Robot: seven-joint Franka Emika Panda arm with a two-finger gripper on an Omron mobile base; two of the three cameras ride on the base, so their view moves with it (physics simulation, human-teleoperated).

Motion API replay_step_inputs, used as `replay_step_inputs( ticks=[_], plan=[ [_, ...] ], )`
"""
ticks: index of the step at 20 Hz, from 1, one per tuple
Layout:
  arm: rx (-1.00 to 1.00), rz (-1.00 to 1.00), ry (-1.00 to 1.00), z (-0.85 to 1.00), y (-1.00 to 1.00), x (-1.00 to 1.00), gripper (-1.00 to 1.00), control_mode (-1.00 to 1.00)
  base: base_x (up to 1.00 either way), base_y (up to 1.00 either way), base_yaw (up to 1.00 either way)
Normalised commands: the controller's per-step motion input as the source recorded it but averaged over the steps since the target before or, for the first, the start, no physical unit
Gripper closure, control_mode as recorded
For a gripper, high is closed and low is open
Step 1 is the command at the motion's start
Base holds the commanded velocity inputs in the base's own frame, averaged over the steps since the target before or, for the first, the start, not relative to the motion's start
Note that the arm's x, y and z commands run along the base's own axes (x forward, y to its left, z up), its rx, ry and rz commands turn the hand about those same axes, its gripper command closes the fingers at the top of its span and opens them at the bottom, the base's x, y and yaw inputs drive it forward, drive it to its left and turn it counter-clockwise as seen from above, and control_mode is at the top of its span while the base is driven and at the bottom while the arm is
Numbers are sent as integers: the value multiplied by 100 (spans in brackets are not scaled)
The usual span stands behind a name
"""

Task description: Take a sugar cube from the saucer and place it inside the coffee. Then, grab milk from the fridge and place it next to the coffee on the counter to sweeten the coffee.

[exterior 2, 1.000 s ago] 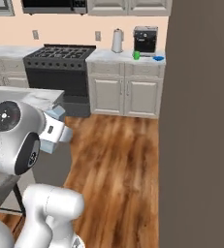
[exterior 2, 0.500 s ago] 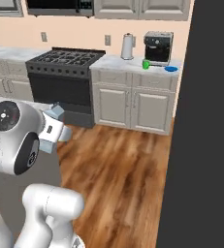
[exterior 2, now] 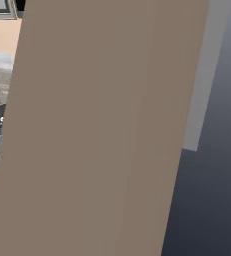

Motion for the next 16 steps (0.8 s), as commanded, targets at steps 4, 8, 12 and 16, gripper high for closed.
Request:
replay_step_inputs(
  ticks=[4, 8, 12, 16],
  plan=[
    [0, 0, 0, 0, 0, 0, 100, 100, 100, -31, 5],
    [0, 0, 0, 0, 0, 0, 100, 100, 100, -22, 2],
    [0, 0, 0, 0, 0, 0, 100, 100, 100, -10, 0],
    [0, 0, 0, 0, 0, 0, 100, 100, 100, -1, 0]
  ],
)
